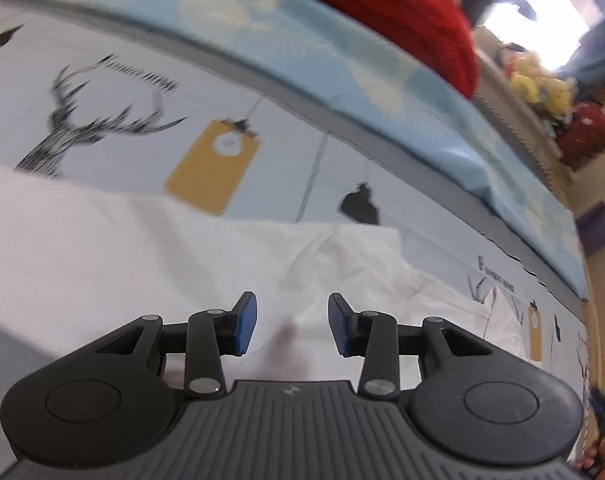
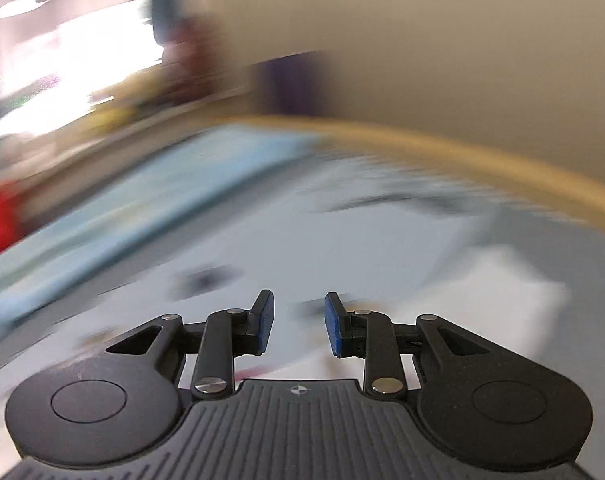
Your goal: Fold small clothes
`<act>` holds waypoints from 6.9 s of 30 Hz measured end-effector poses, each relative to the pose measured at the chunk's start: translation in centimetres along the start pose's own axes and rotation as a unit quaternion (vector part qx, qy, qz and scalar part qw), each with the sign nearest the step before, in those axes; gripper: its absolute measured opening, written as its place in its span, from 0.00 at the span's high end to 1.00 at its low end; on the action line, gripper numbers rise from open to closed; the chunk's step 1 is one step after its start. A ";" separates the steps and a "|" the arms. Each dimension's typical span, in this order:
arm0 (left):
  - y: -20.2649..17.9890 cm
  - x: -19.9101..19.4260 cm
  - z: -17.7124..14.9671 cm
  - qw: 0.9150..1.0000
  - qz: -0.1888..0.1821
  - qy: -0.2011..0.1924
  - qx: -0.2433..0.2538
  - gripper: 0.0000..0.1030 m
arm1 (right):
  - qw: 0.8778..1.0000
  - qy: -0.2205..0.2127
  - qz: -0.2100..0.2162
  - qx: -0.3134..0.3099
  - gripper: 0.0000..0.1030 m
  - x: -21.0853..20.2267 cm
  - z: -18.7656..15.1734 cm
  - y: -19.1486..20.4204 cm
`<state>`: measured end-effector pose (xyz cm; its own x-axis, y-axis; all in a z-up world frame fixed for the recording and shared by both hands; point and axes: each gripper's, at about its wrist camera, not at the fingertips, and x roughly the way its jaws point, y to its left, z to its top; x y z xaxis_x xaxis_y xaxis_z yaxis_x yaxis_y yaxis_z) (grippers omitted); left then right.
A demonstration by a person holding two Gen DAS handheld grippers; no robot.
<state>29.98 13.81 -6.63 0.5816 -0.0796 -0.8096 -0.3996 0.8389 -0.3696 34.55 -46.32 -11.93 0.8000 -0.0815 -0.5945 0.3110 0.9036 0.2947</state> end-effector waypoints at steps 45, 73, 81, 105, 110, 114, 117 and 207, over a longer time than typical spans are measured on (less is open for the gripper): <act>-4.3 2.9 0.4 0.995 -0.021 -0.033 0.094 0.92 | 0.988 0.037 -0.150 -0.023 1.00 3.2 -6.5 -4.7; -5.3 -12.0 -6.4 0.977 -0.038 0.009 0.211 0.80 | 0.992 0.050 -0.095 0.067 0.79 -8.0 -1.8 -5.5; 0.9 -19.1 -13.7 0.973 -0.051 0.036 0.221 0.80 | 0.975 0.186 0.095 -0.080 0.73 -18.8 -4.5 3.3; 9.1 -13.7 -25.5 0.932 0.005 0.236 0.275 1.00 | 0.895 0.399 0.054 -0.193 0.95 -24.7 -18.5 -1.3; 10.8 -14.6 -24.7 0.936 0.021 0.233 0.265 1.00 | 0.884 0.420 0.047 -0.202 0.95 -25.2 -18.9 -1.9; 10.8 -14.7 -25.1 0.933 0.016 0.240 0.268 0.99 | 0.880 0.421 0.044 -0.217 0.95 -24.9 -18.6 -1.3; 10.6 -15.1 -24.5 0.937 0.004 0.228 0.265 0.97 | 0.880 0.410 0.034 -0.236 0.94 -25.4 -18.8 -0.9; 13.7 -11.3 3.0 0.982 0.036 -0.151 -0.111 0.97 | 0.935 0.280 0.111 -0.186 0.77 -16.5 -15.1 21.3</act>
<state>20.03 27.82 -1.24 0.7158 0.1673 -0.6779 -0.5730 0.6956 -0.4334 20.25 -19.34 -7.13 0.3969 0.2649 -0.8788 -0.1148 0.9643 0.2388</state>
